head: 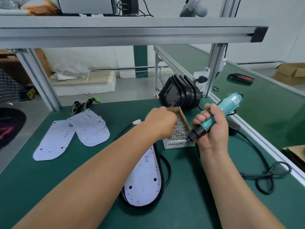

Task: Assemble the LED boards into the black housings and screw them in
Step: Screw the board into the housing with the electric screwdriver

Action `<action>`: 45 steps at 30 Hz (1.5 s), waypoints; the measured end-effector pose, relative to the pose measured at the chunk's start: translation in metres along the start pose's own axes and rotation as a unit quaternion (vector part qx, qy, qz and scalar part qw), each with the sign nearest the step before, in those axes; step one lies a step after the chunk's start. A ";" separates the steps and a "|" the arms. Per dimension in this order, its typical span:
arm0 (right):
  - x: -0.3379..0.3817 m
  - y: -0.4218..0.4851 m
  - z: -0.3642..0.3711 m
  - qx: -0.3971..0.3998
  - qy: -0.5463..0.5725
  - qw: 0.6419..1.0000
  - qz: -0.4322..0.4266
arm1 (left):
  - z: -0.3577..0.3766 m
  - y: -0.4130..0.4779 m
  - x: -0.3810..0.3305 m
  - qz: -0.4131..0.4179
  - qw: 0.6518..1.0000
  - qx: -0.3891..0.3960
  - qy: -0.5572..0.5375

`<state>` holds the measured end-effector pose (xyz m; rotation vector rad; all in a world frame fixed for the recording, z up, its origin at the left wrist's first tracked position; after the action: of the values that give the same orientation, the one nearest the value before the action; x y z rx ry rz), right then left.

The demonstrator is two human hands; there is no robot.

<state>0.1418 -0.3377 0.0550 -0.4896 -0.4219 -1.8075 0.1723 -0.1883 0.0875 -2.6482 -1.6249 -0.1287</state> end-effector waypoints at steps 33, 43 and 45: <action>-0.001 -0.006 0.008 0.006 0.002 1.000 -0.007 | -0.020 -0.065 0.058 -0.128 0.704 -0.104 -0.691; -0.023 -0.063 0.074 0.152 0.029 0.988 0.006 | 0.031 -0.197 0.060 -0.163 0.398 -0.016 -0.903; -0.029 -0.076 0.083 0.172 0.035 0.984 0.012 | 0.034 -0.201 0.056 -0.147 0.454 -0.019 -0.879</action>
<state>0.0856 -0.2498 0.1068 -0.1897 -0.6611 -1.6787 0.0196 -0.0451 0.0550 -1.6231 -1.7620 3.3638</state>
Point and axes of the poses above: each hand's wrist, its own y-axis towards the middle knuckle, its own z-axis out of the palm, x = y × z, the point moved 4 cm from there along y, towards the middle knuckle, and after that the axes turned 1 degree about y, right-handed, at the moved point
